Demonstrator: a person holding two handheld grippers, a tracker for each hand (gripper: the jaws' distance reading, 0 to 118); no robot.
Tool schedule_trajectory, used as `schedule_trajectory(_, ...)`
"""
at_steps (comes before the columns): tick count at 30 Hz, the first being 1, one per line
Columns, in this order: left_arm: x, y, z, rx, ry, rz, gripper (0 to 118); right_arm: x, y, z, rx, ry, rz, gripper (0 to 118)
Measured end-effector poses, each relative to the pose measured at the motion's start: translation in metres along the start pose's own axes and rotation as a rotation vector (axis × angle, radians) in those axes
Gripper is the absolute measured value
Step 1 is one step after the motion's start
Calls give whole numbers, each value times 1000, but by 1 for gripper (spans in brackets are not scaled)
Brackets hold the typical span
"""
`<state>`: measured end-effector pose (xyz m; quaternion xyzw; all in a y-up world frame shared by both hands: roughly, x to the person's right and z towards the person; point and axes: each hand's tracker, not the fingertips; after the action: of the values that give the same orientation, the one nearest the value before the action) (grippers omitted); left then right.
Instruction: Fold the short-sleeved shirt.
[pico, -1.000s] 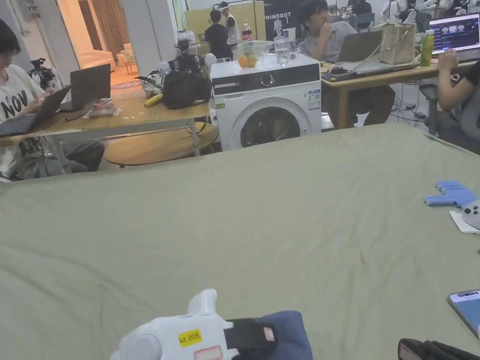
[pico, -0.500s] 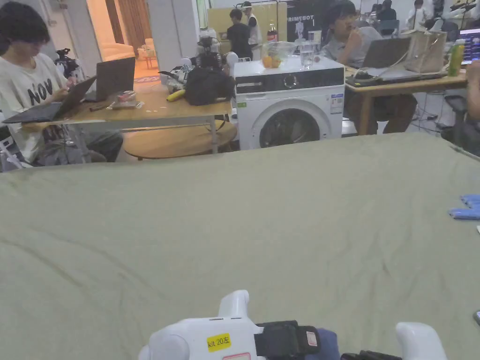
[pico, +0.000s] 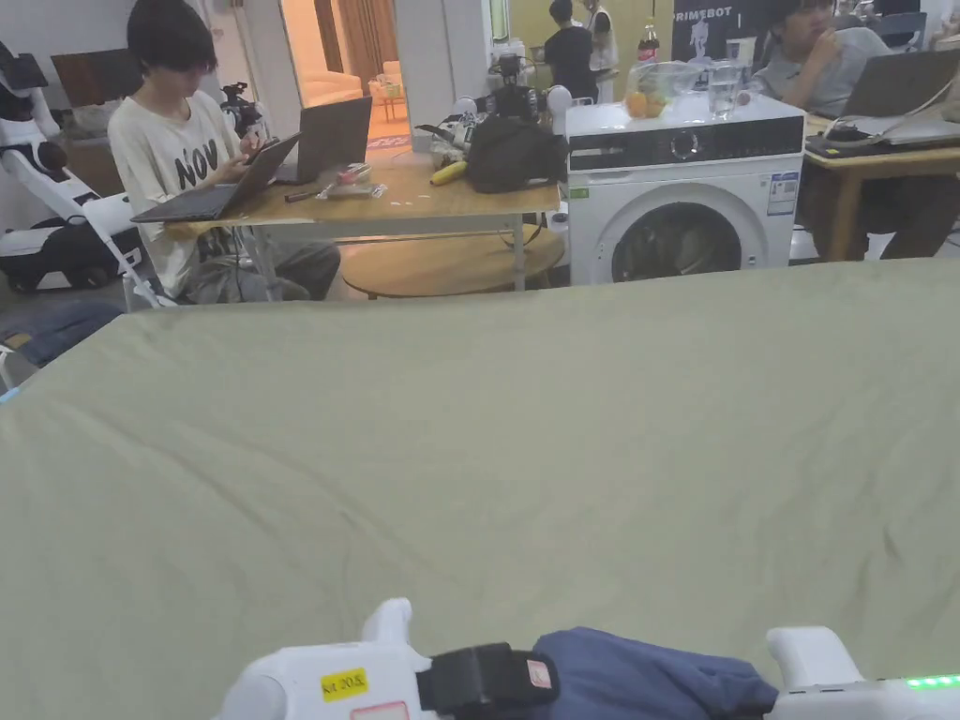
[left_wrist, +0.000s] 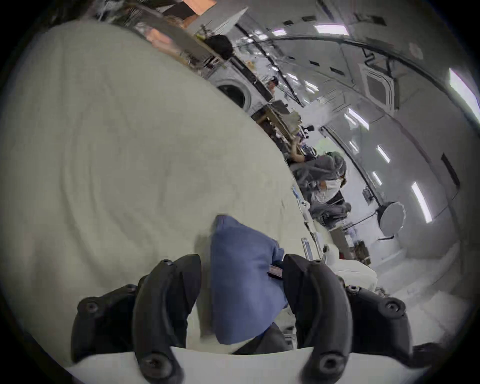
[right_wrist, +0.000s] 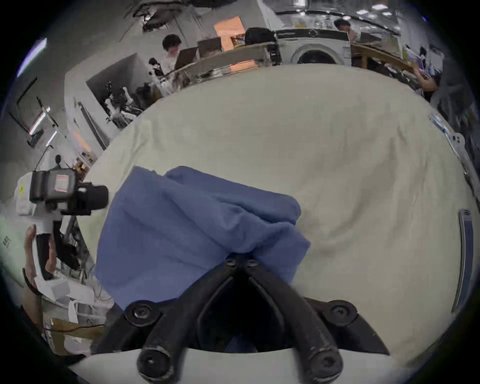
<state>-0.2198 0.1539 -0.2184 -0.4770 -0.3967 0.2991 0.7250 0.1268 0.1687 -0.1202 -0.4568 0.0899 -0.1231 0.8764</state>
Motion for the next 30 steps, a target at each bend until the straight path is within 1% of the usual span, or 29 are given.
schedule_trajectory(1, -4, -2, -12, -29, 10, -8, 65, 1, 0, -1, 3, 5, -11, 0)
schedule_trajectory(3, -10, -9, -32, -85, 57, 0, 65, -1, 0, 0, 6, -2, -7, 0)
schedule_trajectory(4, -11, -11, -35, -47, -28, 28, 65, -4, -1, -1, 7, -14, 6, 0)
schedule_trajectory(5, -11, -11, -36, -34, -70, 70, 65, -6, -1, -1, 8, -21, 12, 0)
schedule_trajectory(6, -8, -13, -38, -24, -37, 101, 58, -6, -1, -1, 9, -25, 13, 0)
schedule_trajectory(7, -7, -14, -38, -8, 26, 88, 47, -5, -1, -1, 11, -25, 9, 0)
schedule_trajectory(8, -7, -13, -39, -11, 50, 69, 39, -4, -1, -1, 13, -21, 2, 0)
schedule_trajectory(9, -7, -14, -38, -12, 17, 62, 30, -2, -3, 0, 20, -15, -7, 0)
schedule_trajectory(11, -6, -15, -34, -5, 16, 88, 28, -2, -4, 2, 31, -9, -15, 0)
schedule_trajectory(13, -5, -12, -27, 2, -9, 116, 27, -17, -4, 17, 74, -40, -14, 0)
schedule_trajectory(14, -5, -12, -19, 35, -34, 137, 27, -30, -3, 31, 147, -35, 34, 0)
schedule_trajectory(15, -7, -9, -10, 76, -68, 155, 27, -43, 0, 42, 221, 39, 72, 0)
schedule_trajectory(16, -9, -5, 1, 93, -77, 179, 27, -55, 7, 48, 265, 90, 90, 0)
schedule_trajectory(17, -10, 0, 17, 132, -72, 190, 27, -72, 18, 48, 274, 111, 108, 0)
schedule_trajectory(19, -16, 9, 62, 196, -48, 163, 26, -107, 42, 37, 270, 141, 185, 0)
schedule_trajectory(20, -20, 13, 89, 234, -25, 145, 26, -125, 52, 28, 275, 178, 218, 0)
schedule_trajectory(21, -29, 17, 120, 283, 30, 130, 26, -149, 65, 14, 274, 231, 247, 0)
schedule_trajectory(22, -46, 24, 146, 318, 71, 127, 26, -165, 74, 4, 265, 267, 264, 0)
schedule_trajectory(26, -95, 35, 248, 402, 287, 163, 26, -232, 102, -48, 209, 407, 277, 0)
schedule_trajectory(27, -109, 37, 271, 431, 327, 179, 26, -247, 106, -60, 188, 426, 281, 0)
schedule_trajectory(28, -121, 37, 292, 461, 335, 213, 26, -261, 109, -69, 179, 434, 289, 0)
schedule_trajectory(30, -147, 41, 326, 514, 382, 249, 26, -283, 113, -87, 178, 460, 319, 0)
